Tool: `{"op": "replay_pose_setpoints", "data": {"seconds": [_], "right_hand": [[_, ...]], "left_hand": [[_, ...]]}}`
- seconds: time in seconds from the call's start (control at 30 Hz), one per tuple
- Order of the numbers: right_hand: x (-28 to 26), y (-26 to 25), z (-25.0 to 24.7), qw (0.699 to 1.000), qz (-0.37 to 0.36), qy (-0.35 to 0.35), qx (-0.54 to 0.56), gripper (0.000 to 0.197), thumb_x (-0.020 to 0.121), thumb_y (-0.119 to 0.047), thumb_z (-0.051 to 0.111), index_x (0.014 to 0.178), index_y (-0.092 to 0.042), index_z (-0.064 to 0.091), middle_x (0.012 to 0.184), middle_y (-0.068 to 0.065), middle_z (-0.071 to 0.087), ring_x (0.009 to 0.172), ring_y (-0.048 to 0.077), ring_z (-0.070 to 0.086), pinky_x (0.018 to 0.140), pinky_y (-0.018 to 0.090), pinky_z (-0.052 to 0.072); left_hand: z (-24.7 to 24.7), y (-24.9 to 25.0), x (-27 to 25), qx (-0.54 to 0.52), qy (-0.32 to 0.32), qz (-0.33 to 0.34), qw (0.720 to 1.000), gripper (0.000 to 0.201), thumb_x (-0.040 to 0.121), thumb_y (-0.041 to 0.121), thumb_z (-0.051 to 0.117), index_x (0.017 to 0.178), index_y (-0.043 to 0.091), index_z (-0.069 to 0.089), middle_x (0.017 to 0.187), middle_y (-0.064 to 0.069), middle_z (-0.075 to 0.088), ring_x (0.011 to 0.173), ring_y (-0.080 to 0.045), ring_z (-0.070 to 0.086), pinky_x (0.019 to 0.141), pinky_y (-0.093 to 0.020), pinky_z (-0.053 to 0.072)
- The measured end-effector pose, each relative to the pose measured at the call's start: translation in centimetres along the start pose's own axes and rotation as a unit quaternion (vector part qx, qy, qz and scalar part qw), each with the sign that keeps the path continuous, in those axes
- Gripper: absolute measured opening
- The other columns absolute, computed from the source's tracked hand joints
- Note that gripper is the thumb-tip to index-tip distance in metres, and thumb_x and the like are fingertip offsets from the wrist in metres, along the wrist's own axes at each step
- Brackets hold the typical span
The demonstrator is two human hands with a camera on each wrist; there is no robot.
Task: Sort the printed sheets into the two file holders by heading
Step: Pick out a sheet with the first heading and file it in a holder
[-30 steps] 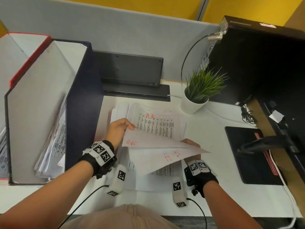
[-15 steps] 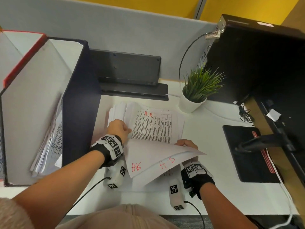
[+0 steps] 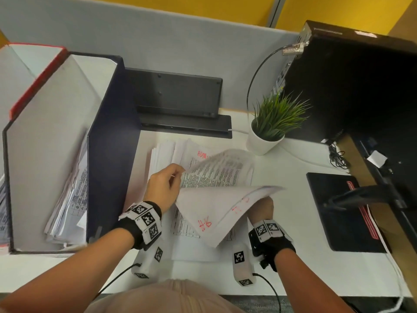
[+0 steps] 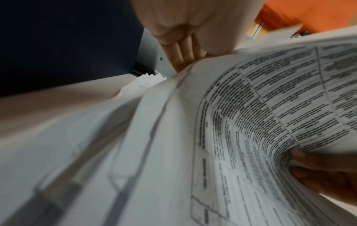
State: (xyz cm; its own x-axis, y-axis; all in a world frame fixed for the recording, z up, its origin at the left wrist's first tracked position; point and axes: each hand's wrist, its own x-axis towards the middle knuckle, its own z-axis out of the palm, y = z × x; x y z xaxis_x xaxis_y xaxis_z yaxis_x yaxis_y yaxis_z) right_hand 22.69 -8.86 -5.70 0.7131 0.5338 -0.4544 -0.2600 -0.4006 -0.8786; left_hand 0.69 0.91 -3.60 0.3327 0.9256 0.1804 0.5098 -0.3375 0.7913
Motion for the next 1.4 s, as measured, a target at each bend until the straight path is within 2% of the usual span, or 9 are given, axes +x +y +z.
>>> {"op": "replay_pose_setpoints", "data": {"seconds": [0.1, 0.2, 0.3, 0.47, 0.67, 0.83, 0.97, 1.1, 1.4], "right_hand": [[0.0, -0.7, 0.6, 0.988, 0.054, -0.017, 0.144, 0.046, 0.072, 0.001, 0.072, 0.115, 0.004, 0.055, 0.112, 0.015, 0.062, 0.107, 0.027, 0.058, 0.079, 0.022, 0.040], [0.4, -0.8, 0.2, 0.984, 0.042, -0.028, 0.168, 0.060, 0.076, 0.000, 0.071, 0.129, -0.016, 0.048, 0.117, 0.001, 0.058, 0.102, 0.016, 0.058, 0.087, 0.026, 0.048], [0.0, -1.1, 0.1, 0.992, 0.110, -0.001, 0.068, 0.033, 0.091, -0.006, 0.054, 0.123, -0.005, 0.054, 0.115, 0.010, 0.060, 0.097, 0.018, 0.060, 0.089, 0.026, 0.050], [-0.4, -0.9, -1.1, 0.993, 0.053, -0.099, -0.037, 0.022, 0.093, 0.002, 0.043, 0.089, -0.009, 0.062, 0.054, -0.006, 0.062, 0.041, -0.006, 0.056, 0.041, 0.009, 0.045], [-1.1, -1.3, 0.1, 0.976, -0.058, -0.015, -0.208, 0.007, 0.093, -0.018, 0.051, 0.087, -0.013, 0.049, 0.094, 0.005, 0.060, 0.089, 0.020, 0.057, 0.084, 0.032, 0.045], [-2.6, -3.3, 0.8, 0.982, -0.166, -0.038, -0.077, 0.032, 0.080, -0.023, 0.072, 0.108, -0.011, 0.065, 0.099, 0.001, 0.067, 0.085, 0.011, 0.063, 0.073, 0.014, 0.048], [-3.0, -5.1, 1.6, 0.979, -0.199, -0.019, -0.045, 0.025, 0.082, -0.016, 0.069, 0.106, -0.010, 0.063, 0.099, 0.003, 0.066, 0.089, 0.015, 0.063, 0.067, 0.014, 0.046], [-4.6, -8.3, 1.9, 0.958, -0.278, -0.028, 0.060, 0.020, 0.082, -0.011, 0.069, 0.100, -0.017, 0.061, 0.093, -0.007, 0.066, 0.076, -0.007, 0.063, 0.065, 0.004, 0.049], [-6.9, -8.4, 2.3, 0.942, -0.317, -0.070, 0.087, 0.026, 0.078, -0.005, 0.071, 0.093, -0.026, 0.064, 0.091, -0.013, 0.068, 0.088, 0.001, 0.066, 0.083, 0.026, 0.055]], "left_hand": [[-0.1, -0.2, -0.5, -0.100, -0.052, -0.057, 0.992, 0.030, 0.089, -0.001, 0.047, 0.076, 0.026, 0.049, 0.073, -0.005, 0.063, 0.055, -0.002, 0.051, 0.050, -0.016, 0.042], [-0.4, 0.3, -0.2, -0.237, -0.077, -0.140, 0.958, 0.029, 0.086, -0.010, 0.042, 0.067, 0.011, 0.050, 0.090, -0.012, 0.066, 0.085, -0.022, 0.060, 0.071, -0.029, 0.048], [-1.0, 1.3, 0.6, -0.312, -0.081, -0.211, 0.923, 0.028, 0.079, -0.011, 0.041, 0.060, 0.005, 0.053, 0.085, -0.010, 0.068, 0.079, -0.018, 0.061, 0.069, -0.021, 0.048], [-1.7, 2.1, 1.9, -0.294, -0.096, -0.271, 0.911, 0.037, 0.098, 0.024, 0.034, 0.077, 0.006, 0.060, 0.089, -0.014, 0.067, 0.077, -0.023, 0.059, 0.079, -0.032, 0.042], [-1.7, 2.3, 2.2, -0.257, -0.149, -0.302, 0.906, 0.092, 0.090, 0.063, -0.002, 0.092, 0.004, 0.068, 0.092, -0.017, 0.068, 0.086, -0.023, 0.060, 0.071, -0.028, 0.037], [-2.3, 3.0, 2.3, -0.384, -0.194, -0.317, 0.845, 0.091, 0.076, 0.082, 0.005, 0.102, 0.021, 0.067, 0.100, -0.006, 0.071, 0.097, -0.023, 0.065, 0.088, -0.039, 0.047], [-2.5, 4.9, 2.2, -0.286, -0.205, -0.222, 0.909, 0.063, 0.075, 0.072, 0.043, 0.117, 0.027, 0.059, 0.116, -0.001, 0.066, 0.101, -0.016, 0.064, 0.088, -0.037, 0.051], [-2.6, 6.7, 2.5, -0.155, -0.070, -0.052, 0.984, 0.043, 0.084, 0.016, 0.066, 0.125, 0.016, 0.051, 0.114, 0.007, 0.062, 0.094, 0.006, 0.057, 0.077, -0.005, 0.046], [-2.4, 8.0, 1.4, -0.222, 0.052, -0.034, 0.973, 0.028, 0.087, 0.010, 0.062, 0.115, 0.007, 0.062, 0.103, 0.008, 0.063, 0.088, 0.005, 0.061, 0.080, -0.014, 0.052]]}}
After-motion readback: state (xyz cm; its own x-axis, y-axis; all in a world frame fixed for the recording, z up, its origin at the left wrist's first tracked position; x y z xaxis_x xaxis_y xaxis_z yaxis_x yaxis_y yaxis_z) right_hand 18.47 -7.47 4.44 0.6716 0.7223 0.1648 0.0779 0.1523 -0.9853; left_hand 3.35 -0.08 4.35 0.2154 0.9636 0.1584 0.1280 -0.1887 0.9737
